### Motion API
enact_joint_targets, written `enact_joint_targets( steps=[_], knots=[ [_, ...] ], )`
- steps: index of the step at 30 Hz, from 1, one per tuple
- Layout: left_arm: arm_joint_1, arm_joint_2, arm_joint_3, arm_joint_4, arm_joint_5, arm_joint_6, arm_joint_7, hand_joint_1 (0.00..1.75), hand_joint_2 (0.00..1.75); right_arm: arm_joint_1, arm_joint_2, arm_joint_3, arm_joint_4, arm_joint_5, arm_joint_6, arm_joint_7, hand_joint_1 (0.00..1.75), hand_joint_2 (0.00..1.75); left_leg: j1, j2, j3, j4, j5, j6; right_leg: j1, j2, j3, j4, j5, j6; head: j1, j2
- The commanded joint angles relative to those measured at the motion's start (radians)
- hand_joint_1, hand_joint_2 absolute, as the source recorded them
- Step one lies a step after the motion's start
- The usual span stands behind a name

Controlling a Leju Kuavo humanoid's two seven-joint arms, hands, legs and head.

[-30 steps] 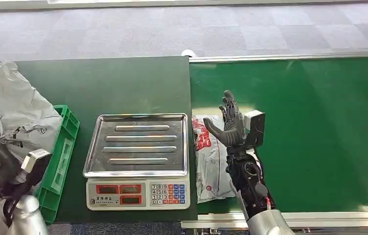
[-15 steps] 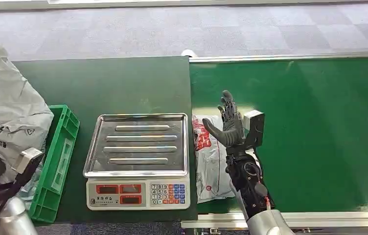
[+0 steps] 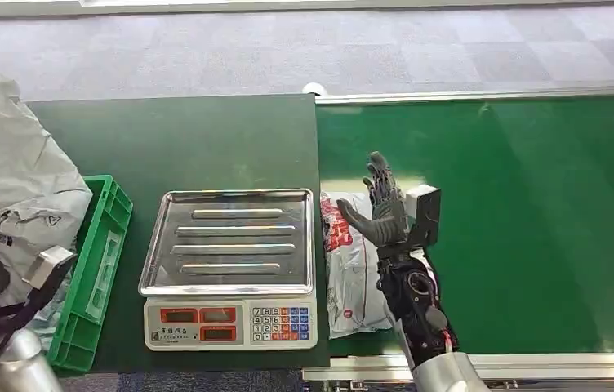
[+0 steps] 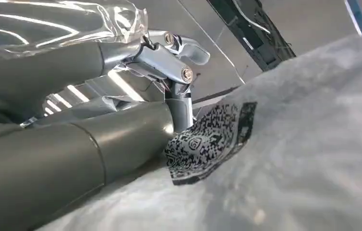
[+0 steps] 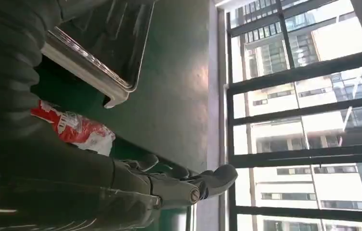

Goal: Moved the parcel from conveyor to table for the left to box.

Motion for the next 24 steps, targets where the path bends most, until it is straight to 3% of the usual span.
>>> enact_joint_targets(
  steps=[1, 10, 11, 16, 17, 18, 24],
  knots=[
    [-0.004, -0.004, 0.037, 0.014, -0.016, 0.015, -0.004, 0.00, 0.00, -0.022, -0.005, 0.000, 0.011, -0.002, 0.000, 0.002, 0.00, 1.75, 0.000, -0.001, 0.002, -0.001, 0.000, 0.000, 0.000, 0.000, 0.003, -0.002, 0.000, 0.000, 0.000, 0.000],
    [0.000, -0.004, 0.049, -0.071, -0.013, 0.015, -0.004, 0.00, 0.00, -0.032, -0.002, 0.004, 0.024, -0.002, 0.003, -0.002, 0.00, 1.75, 0.001, 0.000, 0.001, 0.000, -0.001, 0.000, 0.001, 0.001, 0.002, -0.001, 0.000, 0.000, 0.000, 0.000],
    [0.007, -0.004, 0.034, -0.102, -0.045, 0.015, -0.004, 0.00, 1.75, -0.032, -0.003, 0.004, 0.025, -0.002, 0.001, -0.002, 0.00, 1.75, 0.000, 0.000, 0.000, 0.000, 0.000, 0.000, 0.000, 0.001, 0.001, 0.000, 0.000, 0.000, 0.000, 0.000],
    [0.007, -0.004, 0.046, -0.079, -0.104, 0.015, -0.004, 0.00, 1.75, -0.029, -0.006, 0.001, 0.019, -0.002, 0.000, -0.005, 0.00, 1.75, 0.000, -0.001, 0.002, -0.001, 0.000, 0.000, 0.000, 0.000, 0.002, -0.001, 0.000, 0.000, 0.000, 0.000],
    [0.037, -0.002, -0.039, -0.098, -0.175, 0.015, 0.107, 0.00, 1.75, -0.028, -0.007, 0.001, 0.018, -0.002, 0.000, -0.004, 0.00, 1.75, 0.000, 0.000, 0.001, 0.000, 0.000, 0.000, 0.000, 0.001, 0.002, -0.001, 0.000, 0.000, 0.000, 0.000],
    [0.007, -0.004, 0.033, -0.069, -0.139, 0.015, -0.004, 0.00, 1.75, -0.025, -0.008, 0.000, 0.012, -0.002, 0.001, -0.003, 0.00, 1.75, 0.000, 0.000, 0.001, 0.000, 0.000, 0.000, 0.000, 0.000, 0.001, -0.001, 0.000, 0.000, 0.000, 0.000],
    [0.017, -0.004, -0.035, -0.085, -0.229, 0.015, 0.043, 0.00, 1.75, -0.019, -0.010, -0.005, -0.002, 0.002, 0.005, 0.000, 0.00, 1.75, 0.000, -0.001, 0.000, 0.000, 0.000, 0.000, 0.000, -0.001, 0.001, 0.000, 0.000, 0.000, 0.000, 0.000]
  ],
)
